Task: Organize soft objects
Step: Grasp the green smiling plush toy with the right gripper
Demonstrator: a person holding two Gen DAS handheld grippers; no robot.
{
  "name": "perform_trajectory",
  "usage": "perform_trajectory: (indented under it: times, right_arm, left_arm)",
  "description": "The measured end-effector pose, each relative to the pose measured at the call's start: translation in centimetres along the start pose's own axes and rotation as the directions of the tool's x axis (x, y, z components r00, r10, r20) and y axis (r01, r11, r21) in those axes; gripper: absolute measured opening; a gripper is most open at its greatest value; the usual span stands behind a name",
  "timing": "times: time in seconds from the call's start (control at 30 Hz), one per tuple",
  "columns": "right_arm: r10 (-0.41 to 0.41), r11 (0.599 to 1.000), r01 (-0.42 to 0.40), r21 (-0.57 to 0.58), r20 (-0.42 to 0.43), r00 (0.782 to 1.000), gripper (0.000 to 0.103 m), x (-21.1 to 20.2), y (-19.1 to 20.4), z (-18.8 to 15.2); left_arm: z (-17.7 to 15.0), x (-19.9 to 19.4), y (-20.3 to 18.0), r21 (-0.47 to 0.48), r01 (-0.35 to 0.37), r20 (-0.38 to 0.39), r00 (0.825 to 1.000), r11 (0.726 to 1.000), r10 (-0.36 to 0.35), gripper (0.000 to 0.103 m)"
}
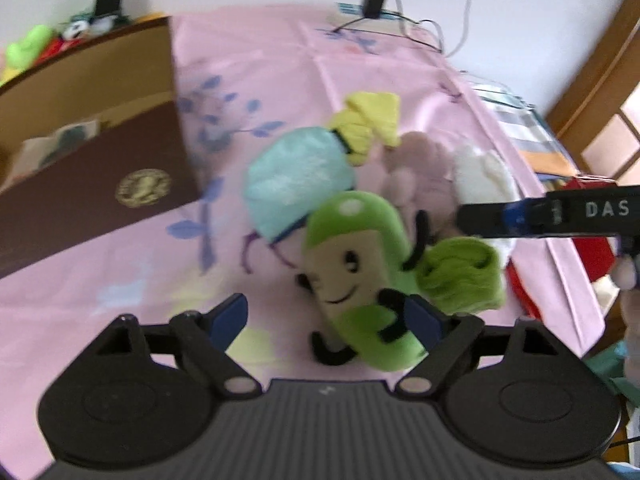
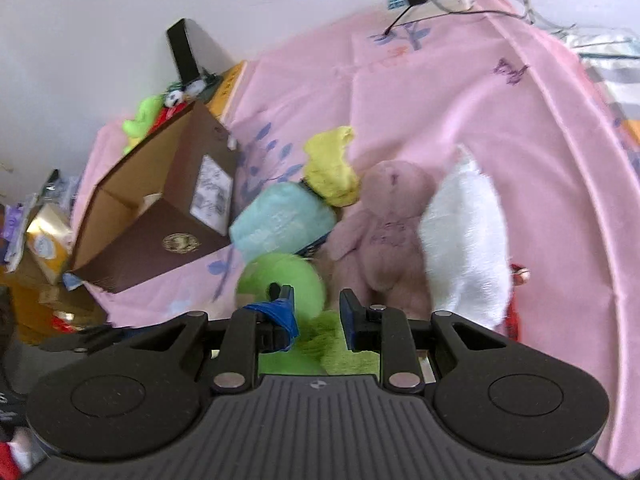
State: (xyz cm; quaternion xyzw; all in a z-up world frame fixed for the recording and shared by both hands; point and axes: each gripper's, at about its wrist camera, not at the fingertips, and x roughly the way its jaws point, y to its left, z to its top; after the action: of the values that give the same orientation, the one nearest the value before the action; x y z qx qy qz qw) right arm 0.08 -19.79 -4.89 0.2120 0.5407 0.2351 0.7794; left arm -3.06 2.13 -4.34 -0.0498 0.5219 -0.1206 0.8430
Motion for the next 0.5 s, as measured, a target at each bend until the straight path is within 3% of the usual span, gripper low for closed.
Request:
perform_trajectory:
  times: [0.27,0.5]
  right_arm:
    - [0.049,0.997,-0.052,-0.053,-0.06,0.997,0.008,2.7,1.9,0.0]
    - [0.003,0.988,-0.014,-0.155,-0.069,0.998,0.01,4.6,3.2,0.4]
  left_arm:
    - [0.0,2.4,0.5,-0.08,0.106,-0.019,0.994,0.991,-0.107,0.088]
    - [0.2,4.7,1.1,-0.109,0.187,-0.011,0.982,0.976,-0.189,0.085]
